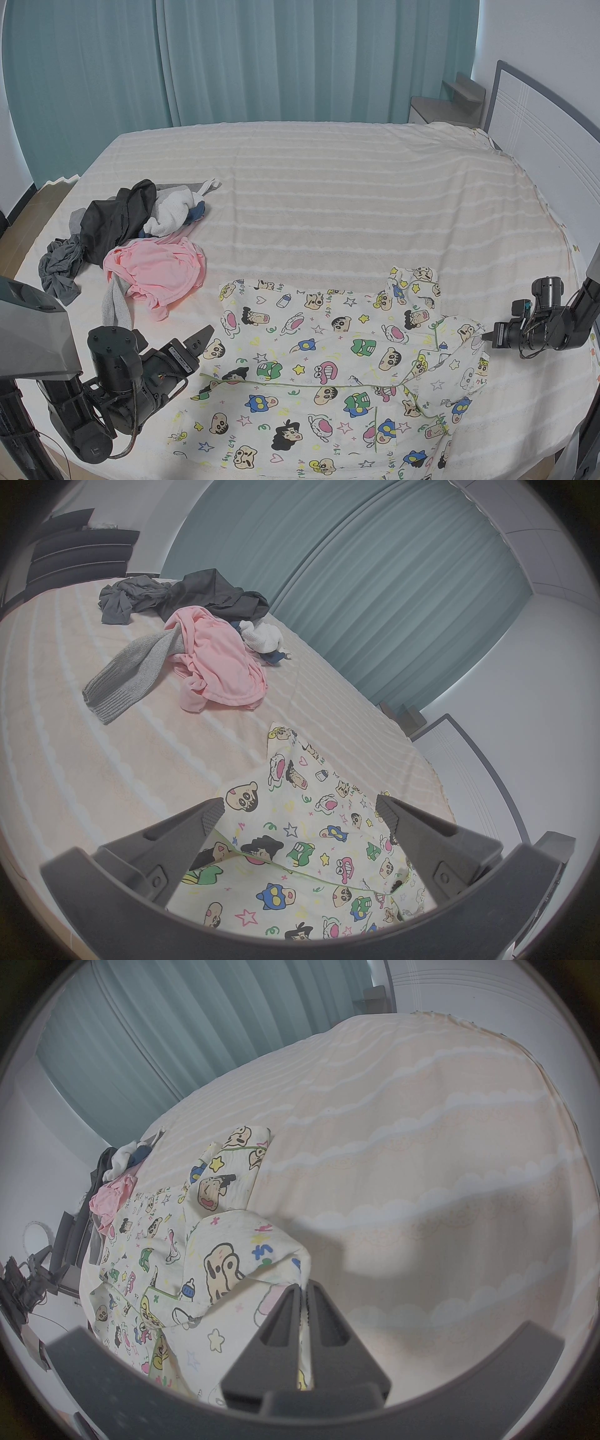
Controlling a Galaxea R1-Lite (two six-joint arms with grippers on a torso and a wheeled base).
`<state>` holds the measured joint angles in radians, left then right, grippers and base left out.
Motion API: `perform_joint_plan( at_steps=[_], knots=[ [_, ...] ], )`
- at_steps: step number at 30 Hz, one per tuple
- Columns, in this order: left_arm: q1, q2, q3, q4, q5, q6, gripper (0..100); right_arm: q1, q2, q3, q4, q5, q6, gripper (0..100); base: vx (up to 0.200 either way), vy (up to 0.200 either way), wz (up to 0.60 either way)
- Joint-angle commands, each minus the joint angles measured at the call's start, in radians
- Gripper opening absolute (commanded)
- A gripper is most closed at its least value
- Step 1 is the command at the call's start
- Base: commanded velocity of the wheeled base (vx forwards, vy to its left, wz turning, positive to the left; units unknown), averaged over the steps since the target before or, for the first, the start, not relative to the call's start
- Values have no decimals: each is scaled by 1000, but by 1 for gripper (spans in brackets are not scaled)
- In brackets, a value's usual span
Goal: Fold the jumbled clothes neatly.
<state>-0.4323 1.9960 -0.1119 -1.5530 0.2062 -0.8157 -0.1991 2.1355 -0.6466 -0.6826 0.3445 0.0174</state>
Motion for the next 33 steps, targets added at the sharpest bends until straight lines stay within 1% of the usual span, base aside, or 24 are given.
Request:
perform_joint_plan(
  at_steps=[1,3,4,6,7,10,14,25,26,29,31,32,33],
  knots=[
    [0,1,0,-18,-1,0,100,-6,9,-7,-2,-1,1,0,0,0,0],
    [0,1,1,-18,-1,0,100,-6,11,-7,-2,-2,2,0,0,0,0],
    [0,1,0,-18,-1,0,100,-8,12,-5,-2,-19,2,0,0,0,0],
    [-2,3,1,-18,-1,0,100,-8,14,-2,-2,-32,1,0,0,0,0],
    [-3,3,1,-18,-1,0,100,-8,15,1,-2,-35,1,100,0,0,0],
    [-3,3,1,-18,-1,0,100,-9,17,1,-2,-36,1,100,0,0,0],
    [-5,3,1,-18,-1,0,100,-16,14,18,0,-71,2,100,0,0,0],
    [-9,6,3,-18,-2,-5,100,-13,-109,41,0,-68,49,100,0,0,0],
    [-19,6,5,-18,-2,-5,100,-5,-166,84,3,-61,82,100,0,0,0],
    [-25,7,6,-18,-2,-8,100,14,-203,157,-2,-39,81,100,0,0,0],
    [-25,7,6,-18,-2,-8,100,14,-203,157,-2,-39,81,100,-200,0,0],
    [-32,7,6,-18,-2,-25,100,30,-250,223,0,-18,81,100,-200,0,0],
    [-39,9,6,-18,-2,-31,100,33,-261,240,0,-12,82,100,-200,0,0]
  ],
)
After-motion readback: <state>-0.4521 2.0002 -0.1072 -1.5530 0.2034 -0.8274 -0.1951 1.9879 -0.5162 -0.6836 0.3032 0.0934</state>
